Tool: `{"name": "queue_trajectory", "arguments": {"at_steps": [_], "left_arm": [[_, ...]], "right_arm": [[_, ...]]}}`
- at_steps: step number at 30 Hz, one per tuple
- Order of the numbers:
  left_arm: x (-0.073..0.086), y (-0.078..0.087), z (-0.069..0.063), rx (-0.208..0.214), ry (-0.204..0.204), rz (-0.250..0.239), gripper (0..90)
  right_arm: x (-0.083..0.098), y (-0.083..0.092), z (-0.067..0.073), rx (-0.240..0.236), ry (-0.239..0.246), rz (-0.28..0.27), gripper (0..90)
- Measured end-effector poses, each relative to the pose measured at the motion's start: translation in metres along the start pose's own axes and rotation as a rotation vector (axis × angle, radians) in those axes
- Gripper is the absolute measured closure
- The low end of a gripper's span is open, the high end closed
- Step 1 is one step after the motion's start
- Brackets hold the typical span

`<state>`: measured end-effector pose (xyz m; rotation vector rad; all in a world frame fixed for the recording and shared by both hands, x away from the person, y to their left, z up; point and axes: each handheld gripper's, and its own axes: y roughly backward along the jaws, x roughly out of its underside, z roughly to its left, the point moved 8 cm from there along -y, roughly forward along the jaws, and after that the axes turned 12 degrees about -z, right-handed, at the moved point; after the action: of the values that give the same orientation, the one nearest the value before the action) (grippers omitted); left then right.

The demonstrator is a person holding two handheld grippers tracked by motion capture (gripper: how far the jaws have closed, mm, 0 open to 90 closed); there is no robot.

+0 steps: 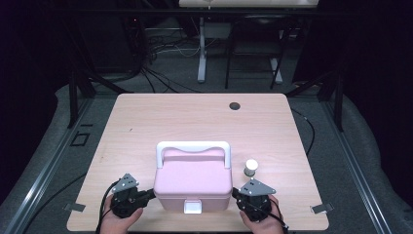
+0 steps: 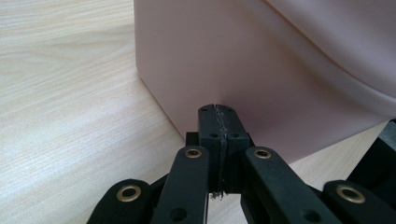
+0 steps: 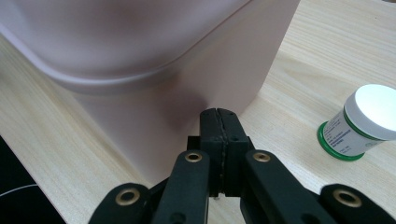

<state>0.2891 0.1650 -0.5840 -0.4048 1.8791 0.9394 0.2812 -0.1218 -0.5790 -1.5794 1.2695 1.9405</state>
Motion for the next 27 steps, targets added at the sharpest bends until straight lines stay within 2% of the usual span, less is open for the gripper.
{"name": "queue_trajectory", "arguments": {"at_steps": [6, 8, 9, 12, 20, 25, 27], "left_arm": [[0.000, 0.000, 0.002, 0.018, 0.013, 0.000, 89.8], [-0.001, 0.000, 0.003, 0.022, 0.023, 0.006, 86.3], [-0.002, 0.001, 0.005, 0.035, 0.051, 0.005, 84.5], [-0.006, 0.003, 0.007, 0.056, 0.070, -0.006, 81.1], [-0.019, 0.009, 0.013, 0.051, 0.060, -0.016, 69.5], [-0.033, 0.017, 0.015, 0.041, 0.045, -0.018, 64.3], [-0.041, 0.022, 0.016, 0.051, 0.049, -0.026, 60.5]], "right_arm": [[0.000, 0.000, -0.001, -0.004, -0.015, 0.000, 90.0], [0.000, -0.001, -0.002, -0.006, -0.016, 0.004, 88.4], [-0.001, -0.001, -0.004, 0.000, -0.008, 0.006, 85.7], [-0.005, 0.000, -0.007, -0.009, -0.013, -0.010, 82.6], [-0.020, 0.007, -0.014, -0.023, -0.034, -0.032, 71.4], [-0.030, 0.012, -0.017, -0.038, -0.054, -0.038, 69.0], [-0.038, 0.016, -0.019, -0.038, -0.053, -0.041, 67.6]]}}
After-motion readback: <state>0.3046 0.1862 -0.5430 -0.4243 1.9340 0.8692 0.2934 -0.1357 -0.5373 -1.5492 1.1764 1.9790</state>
